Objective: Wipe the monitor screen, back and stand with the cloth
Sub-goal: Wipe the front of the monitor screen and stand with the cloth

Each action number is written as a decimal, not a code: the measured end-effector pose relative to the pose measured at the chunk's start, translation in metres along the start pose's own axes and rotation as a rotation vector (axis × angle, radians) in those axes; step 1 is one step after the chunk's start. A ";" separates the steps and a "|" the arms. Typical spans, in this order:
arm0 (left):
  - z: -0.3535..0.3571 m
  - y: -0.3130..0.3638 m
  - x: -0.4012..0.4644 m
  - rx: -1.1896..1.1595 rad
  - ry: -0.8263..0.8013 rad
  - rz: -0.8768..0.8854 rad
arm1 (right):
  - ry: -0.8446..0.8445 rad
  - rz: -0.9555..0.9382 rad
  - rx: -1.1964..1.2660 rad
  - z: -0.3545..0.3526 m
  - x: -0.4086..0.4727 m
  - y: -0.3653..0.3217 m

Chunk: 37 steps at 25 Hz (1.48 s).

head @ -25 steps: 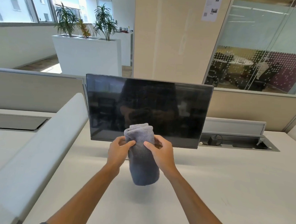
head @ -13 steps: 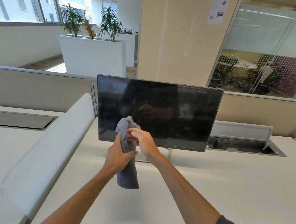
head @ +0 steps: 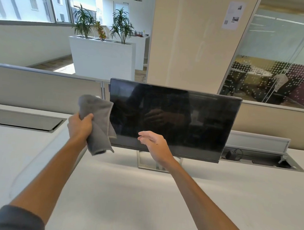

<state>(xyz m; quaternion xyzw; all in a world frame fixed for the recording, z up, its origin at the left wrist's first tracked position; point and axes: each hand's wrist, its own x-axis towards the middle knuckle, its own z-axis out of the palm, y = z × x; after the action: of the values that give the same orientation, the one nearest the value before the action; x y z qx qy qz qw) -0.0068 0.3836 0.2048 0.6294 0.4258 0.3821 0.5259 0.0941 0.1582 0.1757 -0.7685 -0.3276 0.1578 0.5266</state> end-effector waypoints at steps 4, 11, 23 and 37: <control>0.005 0.054 0.024 0.276 0.152 0.277 | -0.003 -0.003 -0.039 -0.004 0.001 -0.004; 0.052 0.082 0.035 0.542 -0.050 0.447 | -0.019 -0.025 -0.124 -0.004 -0.003 0.000; 0.050 -0.033 0.020 0.855 -0.180 0.463 | -0.024 0.071 -0.105 -0.010 -0.028 0.038; 0.049 -0.093 -0.010 0.962 -0.284 0.295 | -0.017 0.136 -0.093 -0.008 -0.036 0.059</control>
<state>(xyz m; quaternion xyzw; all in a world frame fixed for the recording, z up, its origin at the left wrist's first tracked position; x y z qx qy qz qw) 0.0229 0.3653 0.1047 0.8987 0.3845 0.1244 0.1705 0.0922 0.1148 0.1216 -0.8111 -0.2861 0.1843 0.4757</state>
